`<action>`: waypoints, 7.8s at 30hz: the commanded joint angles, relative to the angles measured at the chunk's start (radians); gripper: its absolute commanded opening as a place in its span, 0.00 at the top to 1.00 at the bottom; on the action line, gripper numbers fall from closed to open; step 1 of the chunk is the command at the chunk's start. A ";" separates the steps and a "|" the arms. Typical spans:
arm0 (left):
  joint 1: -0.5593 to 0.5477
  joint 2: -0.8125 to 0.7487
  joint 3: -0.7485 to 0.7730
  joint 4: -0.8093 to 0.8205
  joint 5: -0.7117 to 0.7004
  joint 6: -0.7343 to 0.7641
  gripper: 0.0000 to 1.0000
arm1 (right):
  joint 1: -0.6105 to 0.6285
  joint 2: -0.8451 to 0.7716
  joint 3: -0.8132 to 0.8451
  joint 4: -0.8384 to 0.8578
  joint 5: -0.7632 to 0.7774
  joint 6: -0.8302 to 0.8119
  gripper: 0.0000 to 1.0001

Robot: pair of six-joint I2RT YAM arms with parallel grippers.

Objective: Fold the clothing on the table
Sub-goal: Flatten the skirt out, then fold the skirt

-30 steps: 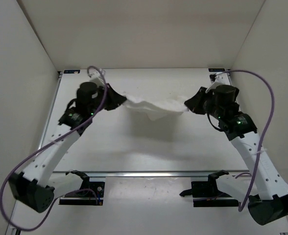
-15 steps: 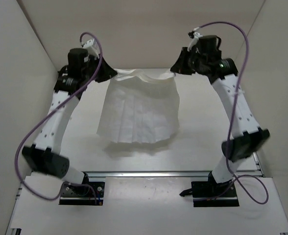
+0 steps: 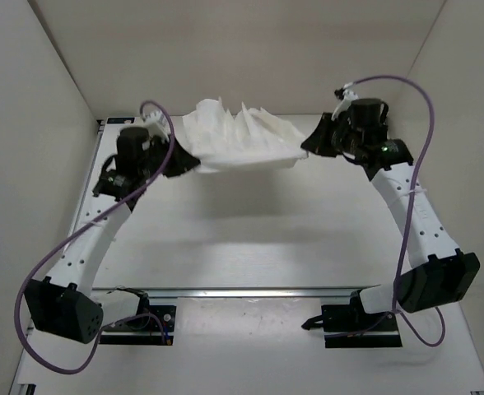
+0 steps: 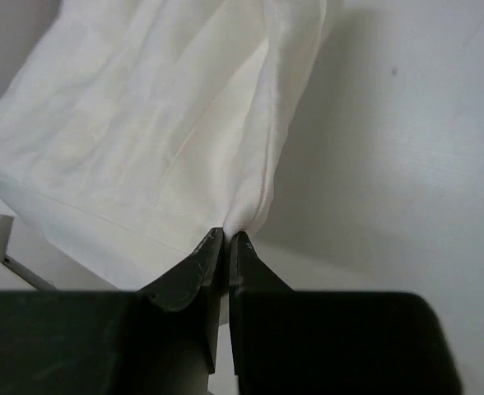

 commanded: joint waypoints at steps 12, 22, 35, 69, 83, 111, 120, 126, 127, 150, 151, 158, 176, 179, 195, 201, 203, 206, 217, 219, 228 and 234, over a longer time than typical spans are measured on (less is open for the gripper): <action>-0.041 -0.211 -0.857 0.253 -0.031 -0.096 0.36 | 0.101 -0.232 -0.848 0.166 0.096 0.177 0.48; -0.152 -0.374 -0.963 0.192 -0.089 -0.176 0.33 | 0.126 -0.274 -1.018 0.187 0.121 0.217 0.46; -0.309 -0.207 -1.005 0.320 -0.094 -0.245 0.54 | 0.184 -0.214 -1.097 0.287 0.087 0.259 0.68; -0.013 0.264 0.571 -0.212 -0.071 0.022 1.00 | 0.072 0.008 0.128 0.086 -0.046 0.134 1.00; 0.038 0.405 0.735 -0.292 -0.101 0.091 1.00 | 0.026 0.192 0.417 -0.068 -0.036 0.030 1.00; -0.209 -0.568 -0.821 -0.196 -0.092 -0.134 1.00 | 0.224 -0.702 -1.054 -0.038 0.083 0.383 1.00; -0.171 -0.694 -0.740 -0.299 -0.034 -0.173 1.00 | 0.147 -0.934 -0.991 -0.230 -0.095 0.314 1.00; -0.036 -0.494 -0.626 -0.144 0.007 -0.114 1.00 | -0.073 -0.730 -0.873 -0.115 -0.215 0.162 0.99; -0.006 -0.432 -0.623 -0.080 0.029 -0.119 1.00 | -0.093 -0.681 -0.867 -0.080 -0.238 0.173 1.00; 0.044 -0.153 -0.486 0.141 0.040 -0.145 1.00 | -0.026 -0.565 -0.770 0.047 0.017 0.217 1.00; 0.023 -0.210 -0.526 0.117 0.037 -0.148 1.00 | -0.025 -0.593 -0.788 0.031 0.017 0.229 1.00; 0.013 -0.393 -0.626 0.028 0.040 -0.173 1.00 | -0.066 -0.800 -0.877 -0.136 -0.114 0.280 1.00; 0.194 0.359 -0.270 0.437 0.078 -0.234 0.62 | -0.089 0.221 -0.292 0.444 -0.163 0.154 0.51; 0.200 0.334 -0.270 0.443 0.107 -0.234 0.45 | -0.089 0.239 -0.262 0.428 -0.122 0.064 0.41; 0.062 -0.026 -0.738 0.348 -0.067 -0.159 0.38 | -0.176 0.001 -0.919 0.666 -0.169 0.231 0.24; 0.016 -0.008 -0.798 0.394 -0.126 -0.189 0.36 | -0.158 0.099 -0.933 0.779 -0.212 0.304 0.25; 0.001 0.004 -0.801 0.402 -0.149 -0.196 0.36 | -0.167 0.136 -0.951 0.851 -0.244 0.376 0.26; -0.016 0.041 -0.802 0.420 -0.169 -0.209 0.36 | -0.154 0.188 -0.924 0.895 -0.240 0.416 0.32; -0.094 0.270 -0.703 0.586 -0.143 -0.234 0.89 | -0.164 0.157 -0.913 0.856 -0.117 0.424 1.00; -0.119 0.323 -0.640 0.606 -0.117 -0.240 1.00 | -0.166 0.122 -0.875 0.708 -0.054 0.351 1.00; -0.197 0.543 -0.503 0.698 -0.029 -0.272 1.00 | -0.069 0.068 -0.478 0.217 0.250 0.036 1.00; -0.180 0.557 -0.485 0.704 -0.001 -0.271 1.00 | 0.141 0.154 -0.278 0.206 0.282 -0.048 1.00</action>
